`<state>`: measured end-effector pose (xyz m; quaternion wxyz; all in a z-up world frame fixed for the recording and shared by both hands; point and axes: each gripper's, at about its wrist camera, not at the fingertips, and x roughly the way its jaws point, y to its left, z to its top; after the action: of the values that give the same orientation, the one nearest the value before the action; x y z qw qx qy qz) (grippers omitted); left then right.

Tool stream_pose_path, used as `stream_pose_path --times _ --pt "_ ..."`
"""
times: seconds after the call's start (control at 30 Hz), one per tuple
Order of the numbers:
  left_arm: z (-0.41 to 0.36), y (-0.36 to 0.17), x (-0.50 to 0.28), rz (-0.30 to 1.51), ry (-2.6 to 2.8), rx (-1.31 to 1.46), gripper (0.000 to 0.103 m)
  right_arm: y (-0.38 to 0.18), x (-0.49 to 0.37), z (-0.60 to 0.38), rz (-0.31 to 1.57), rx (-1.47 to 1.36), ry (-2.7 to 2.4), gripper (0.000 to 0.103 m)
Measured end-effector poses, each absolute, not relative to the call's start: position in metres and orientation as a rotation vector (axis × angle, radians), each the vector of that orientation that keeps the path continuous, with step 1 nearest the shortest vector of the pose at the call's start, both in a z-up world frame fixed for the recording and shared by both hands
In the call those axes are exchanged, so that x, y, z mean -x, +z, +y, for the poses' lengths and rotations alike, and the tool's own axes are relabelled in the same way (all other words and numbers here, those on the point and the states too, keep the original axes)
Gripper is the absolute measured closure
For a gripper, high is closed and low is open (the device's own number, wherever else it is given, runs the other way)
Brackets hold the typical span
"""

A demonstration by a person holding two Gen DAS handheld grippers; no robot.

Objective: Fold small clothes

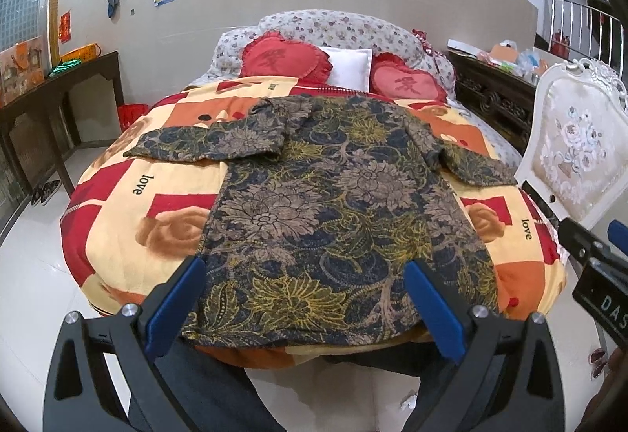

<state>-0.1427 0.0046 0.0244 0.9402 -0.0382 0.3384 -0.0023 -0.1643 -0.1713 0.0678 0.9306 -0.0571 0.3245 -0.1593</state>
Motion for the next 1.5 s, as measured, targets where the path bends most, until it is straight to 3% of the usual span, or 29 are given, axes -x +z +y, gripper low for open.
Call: stream_pose_path --times 1.3,1.5 --pt "0.005 0.028 0.119 0.711 -0.001 0.058 0.0 0.058 0.155 -0.165 0.703 0.102 -0.222 0.021" --pt "0.037 0.045 0.073 0.695 0.056 0.111 0.0 0.097 0.128 -0.171 0.555 0.074 -0.02 0.021"
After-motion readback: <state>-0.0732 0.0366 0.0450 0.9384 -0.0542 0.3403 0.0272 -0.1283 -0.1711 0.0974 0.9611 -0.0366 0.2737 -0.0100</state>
